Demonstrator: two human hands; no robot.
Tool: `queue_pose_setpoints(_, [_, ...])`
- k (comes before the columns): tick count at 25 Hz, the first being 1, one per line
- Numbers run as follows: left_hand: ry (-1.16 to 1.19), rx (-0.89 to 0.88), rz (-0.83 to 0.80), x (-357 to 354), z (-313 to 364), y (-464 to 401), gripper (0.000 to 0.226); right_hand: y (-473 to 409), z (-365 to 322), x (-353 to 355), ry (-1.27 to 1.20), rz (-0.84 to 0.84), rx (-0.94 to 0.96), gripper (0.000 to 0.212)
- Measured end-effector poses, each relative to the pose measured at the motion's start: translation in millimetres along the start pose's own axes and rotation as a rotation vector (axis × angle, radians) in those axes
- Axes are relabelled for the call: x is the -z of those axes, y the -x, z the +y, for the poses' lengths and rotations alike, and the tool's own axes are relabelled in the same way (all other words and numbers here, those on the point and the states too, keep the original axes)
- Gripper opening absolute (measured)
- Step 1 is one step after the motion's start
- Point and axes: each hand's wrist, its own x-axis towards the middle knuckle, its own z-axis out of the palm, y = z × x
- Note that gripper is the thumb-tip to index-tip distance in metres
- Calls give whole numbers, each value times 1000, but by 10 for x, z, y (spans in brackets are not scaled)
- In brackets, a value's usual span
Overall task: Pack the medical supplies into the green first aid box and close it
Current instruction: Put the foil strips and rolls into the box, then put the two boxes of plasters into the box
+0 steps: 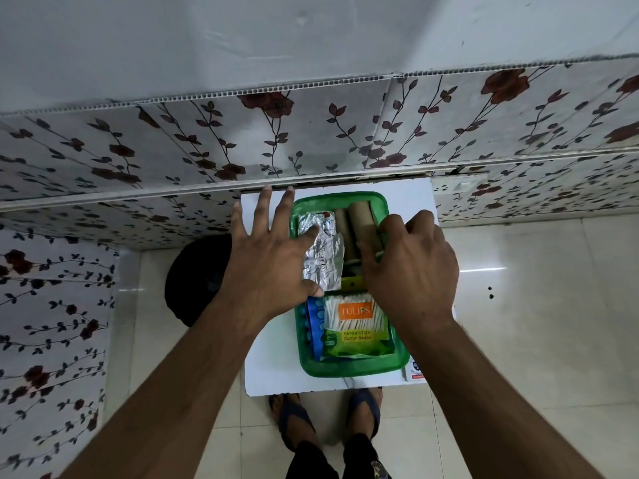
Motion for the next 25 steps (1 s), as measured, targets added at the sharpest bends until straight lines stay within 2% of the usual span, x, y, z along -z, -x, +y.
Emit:
queue_pose_setpoints(6, [52,10,8,103,11,35,89,2,14,65,-38,41,-1,41])
queue_pose_setpoints(9, [257,18,167,213,32,200,61,126,338,219,-247,73,-166,26])
queue_pose_setpoints(11, [428,21,289,293,135,333,40,293,678,189,-335,-51,-332,19])
queue_pose_setpoints(12, [493,5,311,340,243,385,34,412,865,154,-332,-148,-404,21])
queue_pose_setpoints(14, [578,-27,308,383,443,437,27,624,1098,21,-308,-313,-478,41])
queue_pose_setpoints(16, [638,-85,290,377,681,401,24,781,1248,-107,-319,-390,-508,60])
queue_pose_setpoints(18, [681,-137,261,354,904,343,24,844,1323,-247,-348,-438,-529,65])
queue_pose_setpoints(21, [703,-168,212,335,1194,262,22,875,1448,-390,-393,-462,-562,55])
queue_pose_setpoints(25, [735,-175,200,313,1338,188,19,869,1607,-402,-564,-410,-647,21])
